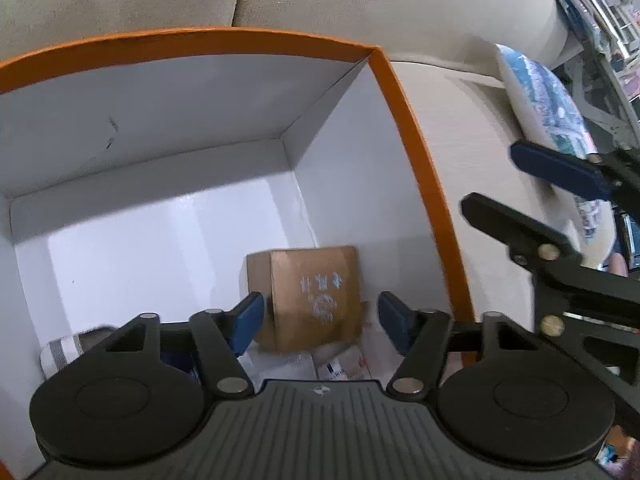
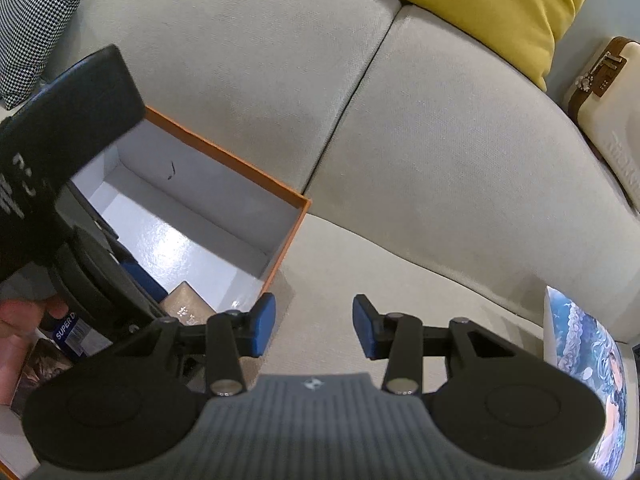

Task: Organize rigid objects
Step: 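Lower the brown gift box into the orange box and open the left gripper, then move both grippers to the yellow tape measure and dark blue spray can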

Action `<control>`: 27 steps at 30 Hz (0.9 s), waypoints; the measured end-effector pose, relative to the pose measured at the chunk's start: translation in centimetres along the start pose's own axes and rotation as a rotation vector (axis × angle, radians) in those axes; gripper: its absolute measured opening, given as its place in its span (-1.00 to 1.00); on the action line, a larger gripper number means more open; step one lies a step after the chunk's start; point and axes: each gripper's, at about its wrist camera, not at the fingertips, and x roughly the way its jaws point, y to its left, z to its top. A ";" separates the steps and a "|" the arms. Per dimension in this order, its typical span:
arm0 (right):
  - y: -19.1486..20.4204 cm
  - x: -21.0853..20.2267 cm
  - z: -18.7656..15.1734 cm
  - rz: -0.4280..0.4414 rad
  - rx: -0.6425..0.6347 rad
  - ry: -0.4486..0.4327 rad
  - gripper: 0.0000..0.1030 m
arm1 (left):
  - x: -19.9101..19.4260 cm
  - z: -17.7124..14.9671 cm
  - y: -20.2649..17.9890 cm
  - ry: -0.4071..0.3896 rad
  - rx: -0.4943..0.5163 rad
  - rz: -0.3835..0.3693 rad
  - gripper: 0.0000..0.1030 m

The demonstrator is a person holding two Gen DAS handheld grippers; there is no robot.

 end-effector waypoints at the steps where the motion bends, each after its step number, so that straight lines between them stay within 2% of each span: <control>1: 0.1 0.0 -0.1 0.003 -0.003 0.002 -0.14 | -0.3 -0.2 0.1 0.000 -0.003 -0.004 0.22; 2: 0.3 0.0 -0.1 0.008 -0.009 0.005 -0.15 | -0.7 -0.3 0.2 0.000 -0.004 -0.011 0.07; 3: 0.5 0.0 -0.1 0.013 -0.016 0.009 -0.15 | -0.7 -0.3 0.2 -0.001 -0.006 -0.014 -0.01; 6: 0.8 -0.1 0.0 0.014 -0.032 0.013 -0.16 | -0.8 -0.6 0.2 0.005 -0.013 -0.031 -0.13; 10: 1.0 -0.2 0.1 0.015 -0.040 0.023 -0.15 | -0.5 -0.9 0.1 0.001 -0.016 -0.032 -0.17; 12: 1.0 -0.2 0.2 0.013 -0.046 0.025 -0.15 | -0.6 -1.0 0.4 -0.005 -0.019 -0.029 -0.26; 18: 1.5 -0.2 0.2 0.010 -0.067 0.034 -0.14 | -0.7 -0.9 1.7 0.008 -0.096 -0.096 -0.27; 21: 1.8 -0.2 0.2 0.009 -0.075 0.036 -0.14 | -1.0 -1.3 1.0 0.007 -0.009 0.002 -0.29; 24: 1.9 -0.6 0.2 0.004 -0.074 0.027 -0.14 | -1.3 -1.5 1.0 0.016 0.011 -0.015 -0.29; 27: 1.9 -0.9 0.3 0.003 -0.067 0.021 -0.13 | -1.3 -1.6 0.9 0.015 0.041 0.016 -0.31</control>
